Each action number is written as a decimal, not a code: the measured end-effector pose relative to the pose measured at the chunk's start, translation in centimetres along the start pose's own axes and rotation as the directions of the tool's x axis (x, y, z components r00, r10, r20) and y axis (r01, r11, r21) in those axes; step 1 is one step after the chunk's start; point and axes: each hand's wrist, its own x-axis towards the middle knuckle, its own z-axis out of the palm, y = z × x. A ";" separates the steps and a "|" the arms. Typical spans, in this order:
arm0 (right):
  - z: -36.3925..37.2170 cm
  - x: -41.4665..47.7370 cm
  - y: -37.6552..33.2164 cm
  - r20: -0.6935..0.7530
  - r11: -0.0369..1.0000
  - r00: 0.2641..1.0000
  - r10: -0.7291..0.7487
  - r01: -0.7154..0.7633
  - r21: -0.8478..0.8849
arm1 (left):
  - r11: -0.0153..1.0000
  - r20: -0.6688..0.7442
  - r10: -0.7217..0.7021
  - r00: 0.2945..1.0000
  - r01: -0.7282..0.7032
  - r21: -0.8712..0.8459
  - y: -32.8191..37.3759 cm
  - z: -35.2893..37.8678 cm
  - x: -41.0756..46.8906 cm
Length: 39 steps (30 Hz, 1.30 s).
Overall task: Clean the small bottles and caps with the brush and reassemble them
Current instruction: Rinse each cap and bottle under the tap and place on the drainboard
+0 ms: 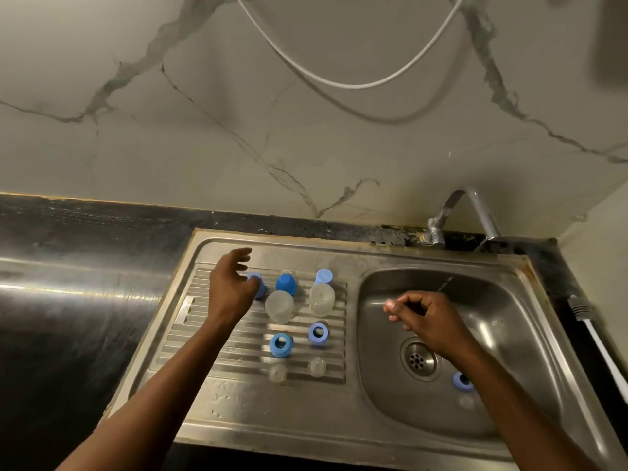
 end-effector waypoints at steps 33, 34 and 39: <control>-11.9 3.0 23.6 0.051 0.778 0.955 0.292 -0.206 -0.594 | 0.997 0.297 0.074 0.952 -0.067 -0.034 13.3 22.2 -12.5; -11.9 3.0 23.9 0.060 0.771 0.956 0.288 -0.194 -0.607 | 0.998 0.302 0.070 0.951 -0.065 -0.027 13.3 22.3 -12.6; -12.9 3.9 21.8 0.116 0.796 0.985 0.127 -0.031 -0.604 | 0.997 0.323 0.064 0.944 -0.071 0.012 13.1 22.9 -12.3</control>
